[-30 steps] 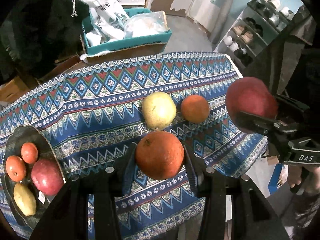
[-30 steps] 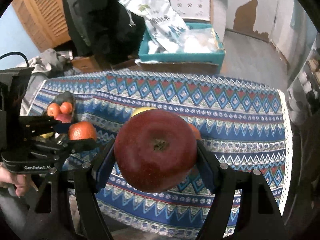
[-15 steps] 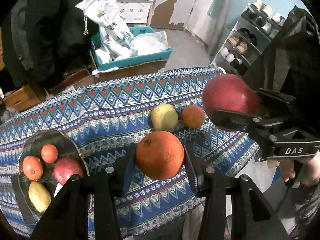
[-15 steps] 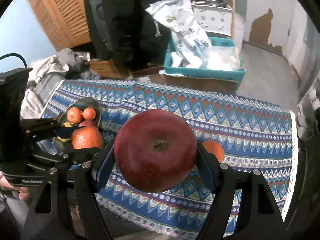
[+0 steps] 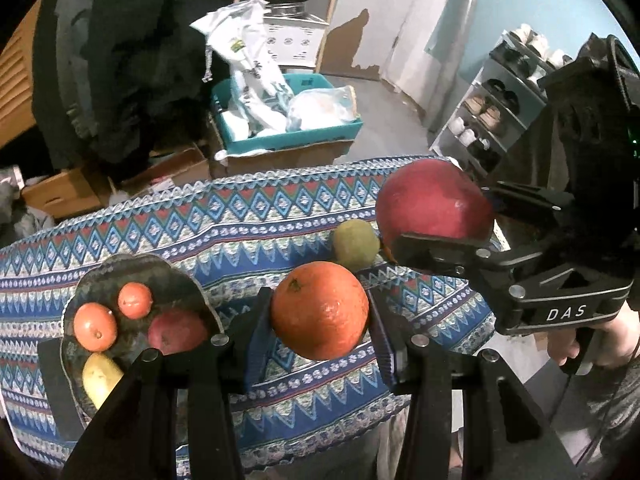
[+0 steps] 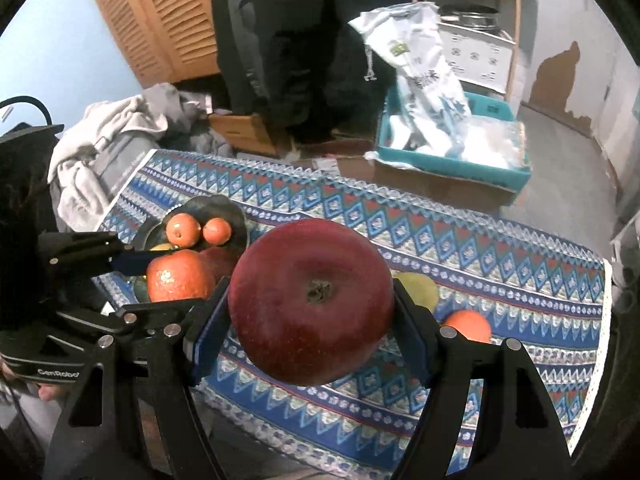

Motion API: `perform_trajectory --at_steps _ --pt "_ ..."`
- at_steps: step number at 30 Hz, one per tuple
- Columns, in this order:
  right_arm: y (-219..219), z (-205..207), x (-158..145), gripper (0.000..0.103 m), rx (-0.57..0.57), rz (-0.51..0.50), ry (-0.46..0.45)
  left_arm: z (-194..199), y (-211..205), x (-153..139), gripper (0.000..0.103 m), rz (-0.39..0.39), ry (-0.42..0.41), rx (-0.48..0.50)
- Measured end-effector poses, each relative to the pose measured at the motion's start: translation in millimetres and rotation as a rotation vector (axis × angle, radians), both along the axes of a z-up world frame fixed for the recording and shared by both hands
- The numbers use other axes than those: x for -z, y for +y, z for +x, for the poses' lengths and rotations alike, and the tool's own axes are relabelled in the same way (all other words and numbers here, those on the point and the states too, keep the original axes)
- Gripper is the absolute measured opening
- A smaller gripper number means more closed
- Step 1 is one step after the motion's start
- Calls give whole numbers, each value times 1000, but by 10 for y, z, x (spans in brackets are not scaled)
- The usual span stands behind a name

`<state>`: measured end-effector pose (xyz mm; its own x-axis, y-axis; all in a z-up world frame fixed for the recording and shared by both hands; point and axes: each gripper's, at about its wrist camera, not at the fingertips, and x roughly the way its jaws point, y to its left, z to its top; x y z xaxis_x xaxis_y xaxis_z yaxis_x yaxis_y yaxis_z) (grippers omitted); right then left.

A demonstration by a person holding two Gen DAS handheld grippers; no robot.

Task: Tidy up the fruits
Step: 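Lift and carry the apple and tangerine over the glass bowl with both tools, then open the right tool to drop the apple while the left tool releases the tangerine into the bowl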

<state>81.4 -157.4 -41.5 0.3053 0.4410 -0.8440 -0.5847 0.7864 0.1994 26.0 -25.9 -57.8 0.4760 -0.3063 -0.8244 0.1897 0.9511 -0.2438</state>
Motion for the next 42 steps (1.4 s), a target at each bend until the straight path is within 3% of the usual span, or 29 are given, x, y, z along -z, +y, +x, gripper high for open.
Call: perform_trajectory --at_steps 18,30,42 --pt "904 -15 115 75 -126 -8 54 -182 886 213 47 -21 65 -167" --pt "1562 -142 386 75 -221 -51 113 -248 1501 724 47 2 155 -287" --pt "1876 -150 800 75 -252 -108 174 -180 1650 1157 47 -9 237 -316"
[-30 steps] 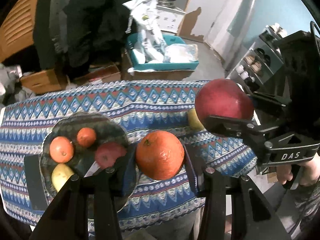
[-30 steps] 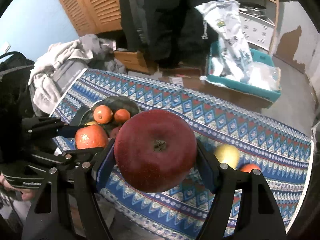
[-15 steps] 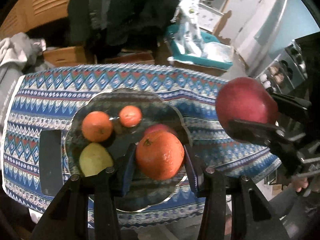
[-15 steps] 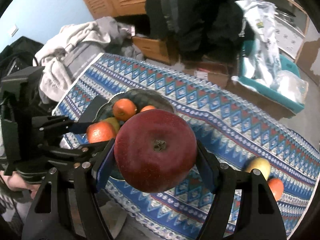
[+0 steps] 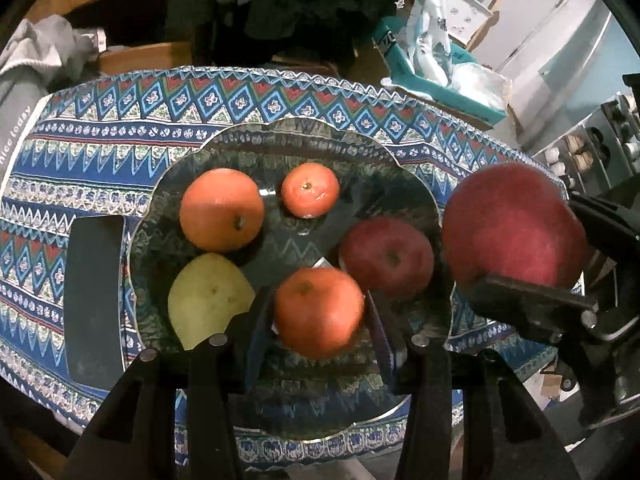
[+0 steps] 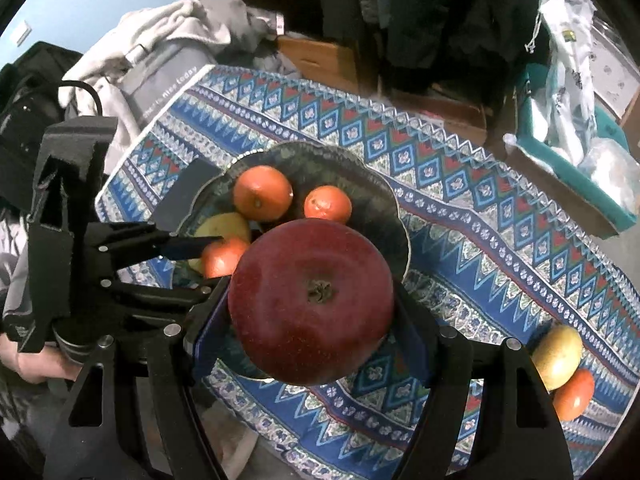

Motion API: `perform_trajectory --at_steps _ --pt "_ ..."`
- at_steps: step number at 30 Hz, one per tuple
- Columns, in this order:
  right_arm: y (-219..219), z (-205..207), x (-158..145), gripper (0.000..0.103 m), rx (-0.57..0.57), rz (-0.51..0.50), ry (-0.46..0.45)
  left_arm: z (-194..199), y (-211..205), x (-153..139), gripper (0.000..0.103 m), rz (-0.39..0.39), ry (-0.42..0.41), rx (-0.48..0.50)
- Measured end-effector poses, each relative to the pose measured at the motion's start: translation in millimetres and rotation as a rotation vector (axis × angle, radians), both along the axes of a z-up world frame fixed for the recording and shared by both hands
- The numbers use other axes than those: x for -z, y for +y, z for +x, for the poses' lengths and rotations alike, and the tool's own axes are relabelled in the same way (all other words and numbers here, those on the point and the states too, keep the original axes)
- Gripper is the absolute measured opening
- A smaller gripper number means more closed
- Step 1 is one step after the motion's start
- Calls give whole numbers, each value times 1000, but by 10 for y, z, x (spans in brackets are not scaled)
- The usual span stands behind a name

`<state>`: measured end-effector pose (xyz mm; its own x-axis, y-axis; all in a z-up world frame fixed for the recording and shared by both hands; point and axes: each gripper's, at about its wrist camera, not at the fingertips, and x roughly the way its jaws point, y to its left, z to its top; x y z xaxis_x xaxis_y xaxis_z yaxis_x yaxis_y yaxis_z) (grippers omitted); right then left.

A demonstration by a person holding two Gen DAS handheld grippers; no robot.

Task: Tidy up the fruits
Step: 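Open the right tool to drop the apple while the left tool releases the tangerine into the bowl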

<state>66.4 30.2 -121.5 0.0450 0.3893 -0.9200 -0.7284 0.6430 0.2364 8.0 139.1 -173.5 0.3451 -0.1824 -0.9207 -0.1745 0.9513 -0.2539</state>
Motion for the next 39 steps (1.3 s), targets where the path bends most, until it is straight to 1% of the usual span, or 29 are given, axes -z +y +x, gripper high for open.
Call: perform_trajectory --at_steps 4,10,12,14,18,21,25,30,32,33,35,39 --pt "27 4 107 75 0 -16 23 38 10 23 47 -4 3 7" --pt "70 -56 218 75 -21 -36 41 -40 116 94 49 4 67 -9" --pt "103 -97 240 75 -33 -39 45 -106 173 80 49 -10 75 -11" --pt "137 -147 263 75 -47 -40 48 -173 218 51 51 10 93 -23" --pt "220 -284 331 75 -81 -49 61 -288 292 -64 56 -7 67 -39" --pt "269 -391 405 75 -102 -58 75 -338 322 -115 56 18 57 -49" --pt "325 -529 504 75 -129 -76 90 -368 330 -122 56 23 62 -52" --pt "347 -578 597 75 -133 -97 109 -373 298 -89 56 34 71 -42" --pt "344 -564 608 75 -128 -97 111 -377 278 -88 56 36 74 -37" --pt "333 -550 593 74 -123 -84 112 -381 272 -90 56 36 73 -34" --pt "338 -525 540 74 -114 -61 112 -382 260 -97 56 40 72 -30" --pt "334 -496 440 74 -114 -54 89 -379 264 -108 57 35 67 -35"
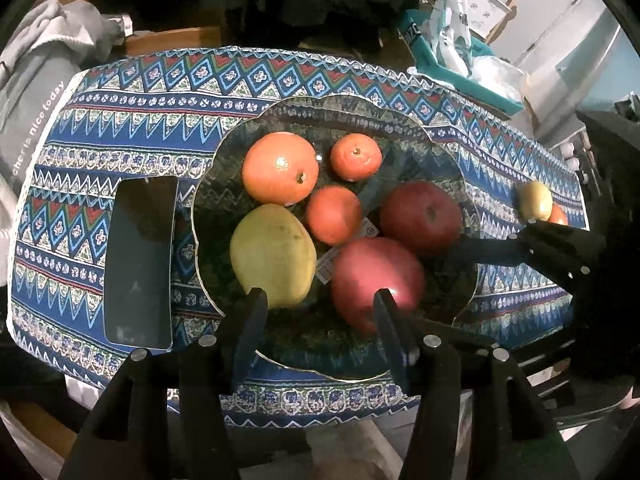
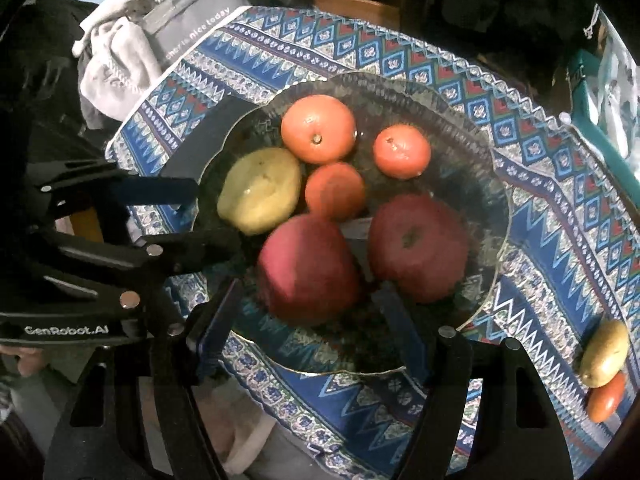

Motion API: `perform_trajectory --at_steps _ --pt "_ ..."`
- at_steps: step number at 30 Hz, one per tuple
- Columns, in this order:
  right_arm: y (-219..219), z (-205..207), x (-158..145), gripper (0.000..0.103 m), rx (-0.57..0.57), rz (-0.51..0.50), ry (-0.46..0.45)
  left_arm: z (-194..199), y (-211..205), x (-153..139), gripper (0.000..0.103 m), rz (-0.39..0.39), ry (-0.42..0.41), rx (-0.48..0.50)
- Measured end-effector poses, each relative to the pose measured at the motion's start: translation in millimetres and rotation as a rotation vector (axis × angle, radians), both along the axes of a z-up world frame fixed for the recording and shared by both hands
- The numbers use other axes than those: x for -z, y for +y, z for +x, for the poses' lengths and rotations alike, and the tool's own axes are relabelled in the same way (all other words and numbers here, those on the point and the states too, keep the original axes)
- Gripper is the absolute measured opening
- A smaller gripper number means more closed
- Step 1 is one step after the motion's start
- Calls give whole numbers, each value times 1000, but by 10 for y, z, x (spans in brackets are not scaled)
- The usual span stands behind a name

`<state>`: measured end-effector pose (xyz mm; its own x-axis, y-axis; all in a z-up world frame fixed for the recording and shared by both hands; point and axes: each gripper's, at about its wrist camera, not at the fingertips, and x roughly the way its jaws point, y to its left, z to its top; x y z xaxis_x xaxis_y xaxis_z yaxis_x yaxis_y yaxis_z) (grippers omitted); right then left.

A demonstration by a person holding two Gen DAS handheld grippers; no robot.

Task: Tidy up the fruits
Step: 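Open the right tool to drop the apple while the left tool releases the tangerine into the bowl, then move both open tools away from the bowl toward the last pear and orange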

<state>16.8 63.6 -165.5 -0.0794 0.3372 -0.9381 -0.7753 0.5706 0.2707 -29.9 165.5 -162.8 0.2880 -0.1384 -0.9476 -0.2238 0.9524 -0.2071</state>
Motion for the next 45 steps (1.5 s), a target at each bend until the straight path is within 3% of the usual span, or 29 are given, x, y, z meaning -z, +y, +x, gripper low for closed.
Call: perform_trajectory --at_steps 8,34,38,45 --pt "-145 50 -175 74 12 -19 -84 33 -58 -59 57 -1 -16 7" --pt "-991 432 -507 74 195 21 -140 249 -626 -261 61 -4 -84 104" --pt "-1128 473 -564 74 216 30 -158 286 -747 -319 68 -3 -108 119" --pt "-1444 563 -625 75 265 32 -187 376 -1006 -359 68 4 -118 166"
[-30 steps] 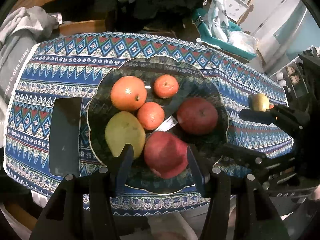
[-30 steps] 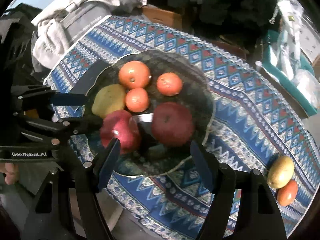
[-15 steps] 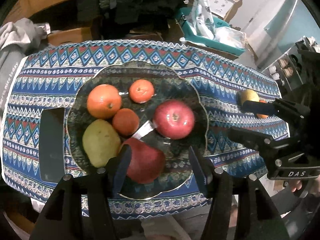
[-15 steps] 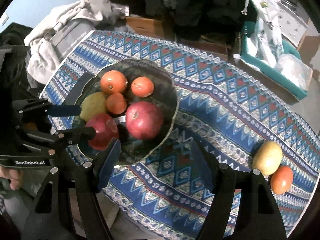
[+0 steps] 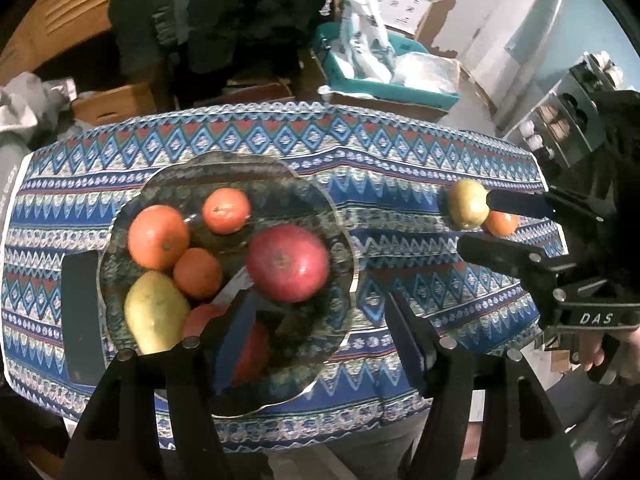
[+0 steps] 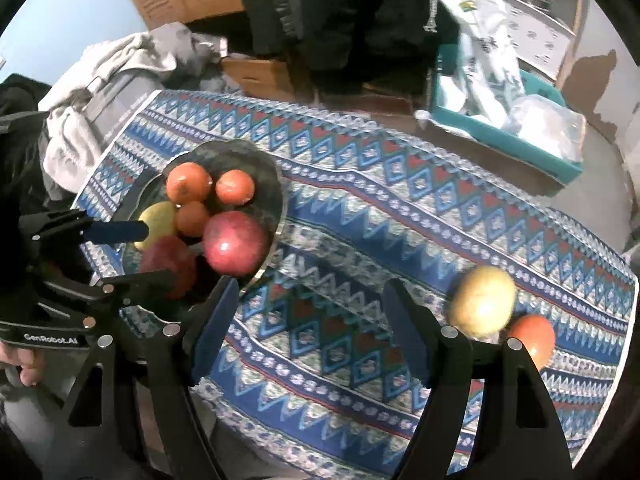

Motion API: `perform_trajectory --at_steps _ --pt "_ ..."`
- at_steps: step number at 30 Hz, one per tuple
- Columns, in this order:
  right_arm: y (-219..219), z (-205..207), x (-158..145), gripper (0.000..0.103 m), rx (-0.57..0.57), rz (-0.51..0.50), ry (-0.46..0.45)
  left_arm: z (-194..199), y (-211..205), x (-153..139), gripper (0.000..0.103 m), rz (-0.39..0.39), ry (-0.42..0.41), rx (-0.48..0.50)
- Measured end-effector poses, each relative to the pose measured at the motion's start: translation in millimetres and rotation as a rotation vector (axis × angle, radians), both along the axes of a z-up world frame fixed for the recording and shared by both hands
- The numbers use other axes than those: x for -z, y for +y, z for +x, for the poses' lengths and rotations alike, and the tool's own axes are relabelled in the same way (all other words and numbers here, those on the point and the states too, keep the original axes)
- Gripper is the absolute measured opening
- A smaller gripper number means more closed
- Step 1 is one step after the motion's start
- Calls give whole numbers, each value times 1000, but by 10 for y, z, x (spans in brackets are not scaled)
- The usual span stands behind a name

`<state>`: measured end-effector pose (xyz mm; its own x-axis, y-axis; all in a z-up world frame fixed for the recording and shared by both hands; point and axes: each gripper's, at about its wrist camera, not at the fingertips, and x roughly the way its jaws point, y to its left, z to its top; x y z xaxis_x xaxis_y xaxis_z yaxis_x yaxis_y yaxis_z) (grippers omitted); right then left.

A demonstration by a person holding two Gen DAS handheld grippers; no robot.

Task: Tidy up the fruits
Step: 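Move both open tools away from the bowl toward the last pear and orange, then grasp the orange with the right tool while the left tool grasps the yellow pear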

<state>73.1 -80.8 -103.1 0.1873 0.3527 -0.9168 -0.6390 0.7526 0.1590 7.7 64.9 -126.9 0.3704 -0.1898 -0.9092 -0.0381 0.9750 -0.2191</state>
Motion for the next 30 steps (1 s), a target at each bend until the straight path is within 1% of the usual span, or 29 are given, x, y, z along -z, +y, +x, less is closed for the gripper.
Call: perform_trajectory --at_steps 8,10,18,26,28,30 --pt "-407 68 -76 76 61 2 -28 130 -351 -79 70 2 -26 56" --pt "-523 87 -92 76 81 7 -30 157 -427 -103 72 5 -34 66" --pt "-976 185 -138 76 162 5 -38 246 -749 -164 73 9 -60 109" --pt "-1349 311 -170 79 227 6 -44 389 -1034 -139 75 28 -67 150" --pt "-1426 346 -181 82 236 -11 -52 434 -1097 -131 75 30 -68 158" --pt "-1499 385 -184 83 246 -35 -66 478 -1163 -126 75 31 -69 165"
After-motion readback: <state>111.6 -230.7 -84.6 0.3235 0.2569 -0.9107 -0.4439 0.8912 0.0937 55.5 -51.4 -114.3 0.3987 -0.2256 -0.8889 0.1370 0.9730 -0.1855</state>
